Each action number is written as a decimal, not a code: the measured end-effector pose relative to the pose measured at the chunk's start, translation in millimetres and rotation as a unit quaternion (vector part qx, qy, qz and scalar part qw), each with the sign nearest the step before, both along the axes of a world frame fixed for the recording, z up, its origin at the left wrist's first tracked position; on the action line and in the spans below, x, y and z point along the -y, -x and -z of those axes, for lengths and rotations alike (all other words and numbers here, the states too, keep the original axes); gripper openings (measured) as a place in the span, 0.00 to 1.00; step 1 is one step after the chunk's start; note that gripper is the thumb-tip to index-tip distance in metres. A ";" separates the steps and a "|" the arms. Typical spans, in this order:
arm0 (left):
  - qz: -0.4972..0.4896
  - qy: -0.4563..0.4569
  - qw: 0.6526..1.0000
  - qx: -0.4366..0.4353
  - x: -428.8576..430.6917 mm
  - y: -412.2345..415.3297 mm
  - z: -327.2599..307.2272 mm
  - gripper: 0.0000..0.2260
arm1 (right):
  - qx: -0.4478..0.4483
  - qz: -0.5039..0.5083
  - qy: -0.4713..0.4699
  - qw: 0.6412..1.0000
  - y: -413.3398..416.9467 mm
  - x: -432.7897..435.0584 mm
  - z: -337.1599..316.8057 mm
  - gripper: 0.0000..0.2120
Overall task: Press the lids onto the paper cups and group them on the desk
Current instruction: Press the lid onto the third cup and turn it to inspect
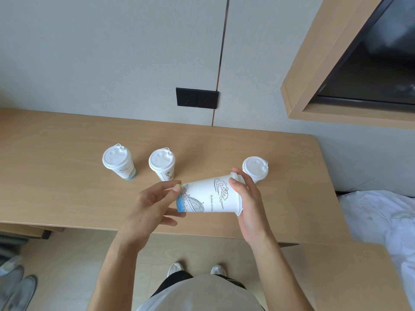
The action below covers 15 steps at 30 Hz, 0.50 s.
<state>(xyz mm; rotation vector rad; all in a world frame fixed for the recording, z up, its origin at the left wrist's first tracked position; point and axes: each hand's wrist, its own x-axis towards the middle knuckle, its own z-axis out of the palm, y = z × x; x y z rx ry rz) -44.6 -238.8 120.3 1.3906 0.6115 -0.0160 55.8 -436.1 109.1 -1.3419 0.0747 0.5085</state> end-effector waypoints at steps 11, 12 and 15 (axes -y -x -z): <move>-0.021 0.013 0.997 0.072 -1.1 -1.5 7.8 0.18 | -0.023 0.005 0.016 1.000 -5.3 -1.1 13.9 0.29; -0.016 0.006 0.997 0.079 -0.3 -2.6 6.9 0.18 | -0.029 0.011 0.017 0.999 -6.0 -1.9 16.4 0.29; -0.004 -0.060 0.993 0.098 9.2 -10.3 -0.1 0.17 | -0.066 0.031 -0.059 0.996 -10.4 -5.0 30.9 0.28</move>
